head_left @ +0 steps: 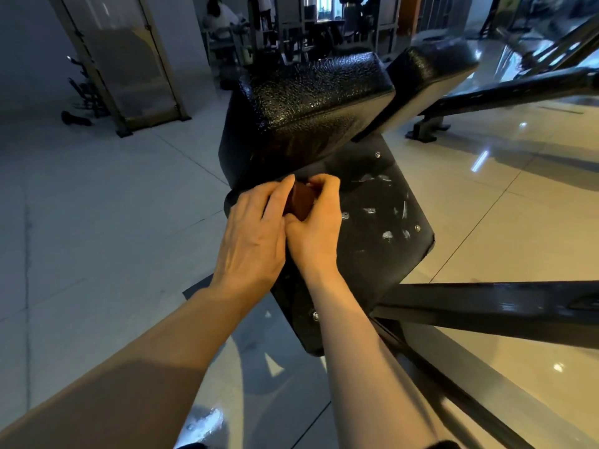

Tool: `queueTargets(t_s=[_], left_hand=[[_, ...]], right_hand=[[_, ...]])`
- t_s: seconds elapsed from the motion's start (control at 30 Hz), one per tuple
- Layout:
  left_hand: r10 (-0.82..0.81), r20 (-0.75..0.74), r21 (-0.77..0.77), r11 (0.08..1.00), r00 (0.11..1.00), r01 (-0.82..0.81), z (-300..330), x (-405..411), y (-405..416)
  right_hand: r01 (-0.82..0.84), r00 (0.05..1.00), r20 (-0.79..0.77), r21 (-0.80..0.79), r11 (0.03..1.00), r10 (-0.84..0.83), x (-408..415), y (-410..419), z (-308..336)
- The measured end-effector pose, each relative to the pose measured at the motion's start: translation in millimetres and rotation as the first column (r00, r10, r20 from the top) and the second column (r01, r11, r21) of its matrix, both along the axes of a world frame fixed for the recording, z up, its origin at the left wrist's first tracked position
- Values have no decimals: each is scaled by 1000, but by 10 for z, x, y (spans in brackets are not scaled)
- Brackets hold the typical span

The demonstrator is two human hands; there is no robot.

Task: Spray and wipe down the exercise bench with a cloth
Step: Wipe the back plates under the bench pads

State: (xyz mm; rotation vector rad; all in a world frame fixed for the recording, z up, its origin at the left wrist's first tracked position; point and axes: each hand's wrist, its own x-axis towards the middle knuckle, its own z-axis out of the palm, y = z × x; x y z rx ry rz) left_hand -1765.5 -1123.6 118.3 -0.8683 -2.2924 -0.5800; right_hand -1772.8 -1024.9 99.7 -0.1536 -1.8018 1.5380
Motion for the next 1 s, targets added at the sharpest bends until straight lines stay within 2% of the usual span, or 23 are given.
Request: queueTargets(t_s=[0.1, 0.17, 0.27, 0.33, 0.43, 0.47, 0.53, 0.57, 0.63, 0.77, 0.87, 0.93, 0.97, 1.0], left_hand=[[-3, 115, 122, 992, 993, -11, 77, 69, -11], [-71, 203, 174, 984, 977, 35, 117, 108, -57], [-198, 367, 326, 942, 909, 73, 183, 188, -129], [-179, 383, 431, 903, 906, -4, 234, 241, -151], [-71, 357, 473, 874, 931, -114, 301, 332, -118], [-37, 353, 492, 857, 935, -152, 322, 364, -89], [-12, 373, 571, 791, 928, -220, 369, 431, -18], [-26, 391, 615, 751, 920, -240, 386, 457, 18], [-100, 436, 667, 703, 894, -246, 396, 505, 88], [-412, 517, 738, 658, 751, -148, 346, 544, 88], [-433, 589, 652, 754, 682, -85, 332, 460, -89], [-455, 617, 652, 752, 643, -94, 351, 412, -190], [-435, 608, 664, 737, 665, -125, 363, 397, -219], [-355, 583, 655, 737, 731, -164, 374, 375, -238]], right_hand=[[8, 996, -91, 78, 997, 0, 183, 111, 111], [-46, 991, -121, 144, 989, 64, 298, 184, 171], [-170, 982, -54, 141, 975, 179, 486, 198, 246], [-166, 985, -24, 101, 981, 169, 599, 148, 243], [-62, 997, 42, 60, 996, 60, 751, 121, 260], [-101, 993, 58, 50, 994, 99, 804, 121, 277], [-283, 958, 44, -19, 959, 284, 923, 114, 316], [-363, 931, 33, -40, 931, 364, 966, 103, 328], [-419, 906, 42, -41, 907, 420, 988, 79, 312], [-318, 947, 30, -43, 947, 320, 936, 30, 292], [-181, 983, 24, 21, 983, 180, 851, 61, 334], [-110, 994, -24, 55, 992, 111, 790, 36, 373], [-70, 995, -68, 35, 997, 72, 773, 5, 403], [-16, 993, -113, -8, 1000, 15, 758, -39, 443]])
